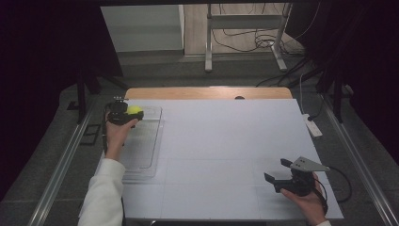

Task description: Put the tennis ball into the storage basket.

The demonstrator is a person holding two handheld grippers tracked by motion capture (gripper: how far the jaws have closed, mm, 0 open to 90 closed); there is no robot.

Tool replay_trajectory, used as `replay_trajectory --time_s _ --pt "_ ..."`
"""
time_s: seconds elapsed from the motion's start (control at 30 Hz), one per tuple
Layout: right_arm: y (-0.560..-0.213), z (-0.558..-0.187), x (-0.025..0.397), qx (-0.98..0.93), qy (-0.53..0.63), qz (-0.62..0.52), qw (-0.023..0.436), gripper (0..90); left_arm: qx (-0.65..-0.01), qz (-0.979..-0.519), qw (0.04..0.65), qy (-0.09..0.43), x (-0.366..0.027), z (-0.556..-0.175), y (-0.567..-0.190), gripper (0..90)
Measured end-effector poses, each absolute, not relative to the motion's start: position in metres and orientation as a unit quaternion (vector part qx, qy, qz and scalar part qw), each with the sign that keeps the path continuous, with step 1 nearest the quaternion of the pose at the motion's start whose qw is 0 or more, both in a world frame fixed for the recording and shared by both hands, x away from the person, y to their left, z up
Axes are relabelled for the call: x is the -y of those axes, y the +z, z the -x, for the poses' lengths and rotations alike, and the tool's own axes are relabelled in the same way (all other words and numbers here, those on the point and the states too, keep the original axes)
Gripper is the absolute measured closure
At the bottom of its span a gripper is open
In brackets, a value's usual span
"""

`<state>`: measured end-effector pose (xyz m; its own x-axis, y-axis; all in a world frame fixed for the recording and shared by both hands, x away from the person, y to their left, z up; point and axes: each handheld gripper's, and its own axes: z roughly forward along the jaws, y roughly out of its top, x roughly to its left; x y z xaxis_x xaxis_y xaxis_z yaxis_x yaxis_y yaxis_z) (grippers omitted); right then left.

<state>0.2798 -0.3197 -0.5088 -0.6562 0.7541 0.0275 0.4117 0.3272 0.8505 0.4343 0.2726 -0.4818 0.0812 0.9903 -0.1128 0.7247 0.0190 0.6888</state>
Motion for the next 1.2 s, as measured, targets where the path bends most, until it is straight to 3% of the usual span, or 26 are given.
replay_trajectory --time_s 1.2 --pt "-0.509 -0.28 0.32 -0.793 0.448 -0.368 0.19 10.7 -0.65 -0.702 0.225 0.184 -0.261 -0.447 -0.502 26.2"
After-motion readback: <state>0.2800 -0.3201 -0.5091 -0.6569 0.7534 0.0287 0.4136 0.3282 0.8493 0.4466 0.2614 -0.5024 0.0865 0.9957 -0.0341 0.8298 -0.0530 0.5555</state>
